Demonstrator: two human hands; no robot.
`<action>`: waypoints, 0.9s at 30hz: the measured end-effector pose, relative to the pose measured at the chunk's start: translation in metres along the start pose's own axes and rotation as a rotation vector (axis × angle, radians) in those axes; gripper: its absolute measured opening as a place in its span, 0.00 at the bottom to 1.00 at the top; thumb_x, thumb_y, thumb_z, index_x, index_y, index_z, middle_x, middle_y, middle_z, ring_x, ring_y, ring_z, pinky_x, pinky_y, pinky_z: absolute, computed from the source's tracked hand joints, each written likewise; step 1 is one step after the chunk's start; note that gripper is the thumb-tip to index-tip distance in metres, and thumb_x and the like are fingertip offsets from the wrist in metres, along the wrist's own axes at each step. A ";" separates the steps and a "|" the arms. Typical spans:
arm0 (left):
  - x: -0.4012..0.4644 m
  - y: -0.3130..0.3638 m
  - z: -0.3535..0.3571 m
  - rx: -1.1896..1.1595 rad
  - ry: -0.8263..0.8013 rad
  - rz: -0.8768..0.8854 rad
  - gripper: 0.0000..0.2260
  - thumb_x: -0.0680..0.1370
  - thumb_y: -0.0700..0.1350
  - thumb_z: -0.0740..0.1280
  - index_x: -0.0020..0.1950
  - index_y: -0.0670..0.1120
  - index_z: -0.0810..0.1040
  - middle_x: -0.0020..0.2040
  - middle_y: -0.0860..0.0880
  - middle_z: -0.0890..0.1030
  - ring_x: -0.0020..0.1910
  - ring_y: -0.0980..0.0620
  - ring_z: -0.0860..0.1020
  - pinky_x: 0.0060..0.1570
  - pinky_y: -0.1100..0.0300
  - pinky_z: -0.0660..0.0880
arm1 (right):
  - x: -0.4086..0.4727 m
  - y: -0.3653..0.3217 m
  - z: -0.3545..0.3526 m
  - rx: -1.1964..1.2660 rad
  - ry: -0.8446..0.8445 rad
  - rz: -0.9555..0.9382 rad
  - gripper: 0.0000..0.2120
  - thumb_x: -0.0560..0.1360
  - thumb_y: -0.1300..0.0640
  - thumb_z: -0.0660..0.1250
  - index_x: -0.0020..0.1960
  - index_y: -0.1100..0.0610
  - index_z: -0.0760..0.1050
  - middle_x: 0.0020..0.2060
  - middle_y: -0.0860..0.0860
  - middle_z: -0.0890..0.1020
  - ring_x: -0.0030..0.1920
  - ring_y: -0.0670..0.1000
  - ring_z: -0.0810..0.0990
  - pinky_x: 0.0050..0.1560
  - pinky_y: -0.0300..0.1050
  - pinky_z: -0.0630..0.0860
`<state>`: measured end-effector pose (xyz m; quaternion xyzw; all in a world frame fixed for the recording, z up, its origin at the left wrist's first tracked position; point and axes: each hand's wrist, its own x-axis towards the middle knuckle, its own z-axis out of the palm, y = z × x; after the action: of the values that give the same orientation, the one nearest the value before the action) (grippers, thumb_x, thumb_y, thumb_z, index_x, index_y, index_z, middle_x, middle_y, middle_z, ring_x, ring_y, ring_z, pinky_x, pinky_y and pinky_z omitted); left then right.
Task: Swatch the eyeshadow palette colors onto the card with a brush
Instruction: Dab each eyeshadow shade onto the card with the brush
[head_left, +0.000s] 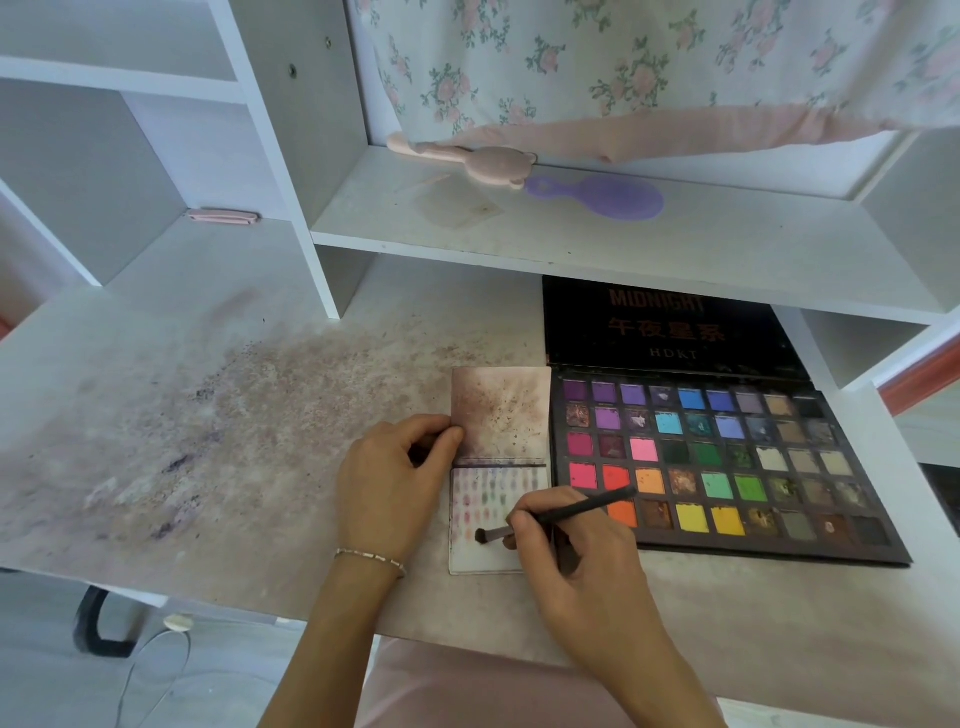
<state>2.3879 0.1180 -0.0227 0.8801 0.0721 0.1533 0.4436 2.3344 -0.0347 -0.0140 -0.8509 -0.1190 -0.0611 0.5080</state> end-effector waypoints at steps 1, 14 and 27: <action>0.000 0.000 0.000 0.003 -0.002 0.000 0.04 0.71 0.47 0.69 0.43 0.51 0.83 0.33 0.62 0.76 0.37 0.60 0.76 0.38 0.65 0.70 | 0.000 0.000 0.000 0.001 0.003 0.001 0.04 0.71 0.45 0.57 0.41 0.39 0.70 0.38 0.40 0.78 0.42 0.45 0.79 0.41 0.36 0.74; -0.001 0.000 -0.001 0.010 -0.003 0.014 0.04 0.71 0.47 0.69 0.43 0.51 0.83 0.33 0.63 0.76 0.37 0.61 0.76 0.38 0.66 0.70 | 0.000 -0.002 0.001 -0.002 0.011 -0.011 0.04 0.72 0.45 0.57 0.40 0.39 0.69 0.37 0.42 0.78 0.41 0.46 0.78 0.40 0.37 0.74; 0.000 0.001 -0.001 0.025 -0.002 -0.003 0.04 0.71 0.47 0.70 0.43 0.52 0.83 0.32 0.65 0.74 0.36 0.62 0.75 0.37 0.68 0.68 | 0.001 0.001 -0.006 0.228 0.182 0.048 0.06 0.71 0.47 0.60 0.42 0.41 0.76 0.41 0.41 0.81 0.41 0.42 0.81 0.39 0.30 0.75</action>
<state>2.3876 0.1178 -0.0210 0.8855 0.0747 0.1507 0.4331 2.3363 -0.0407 -0.0118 -0.7812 -0.0583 -0.1118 0.6114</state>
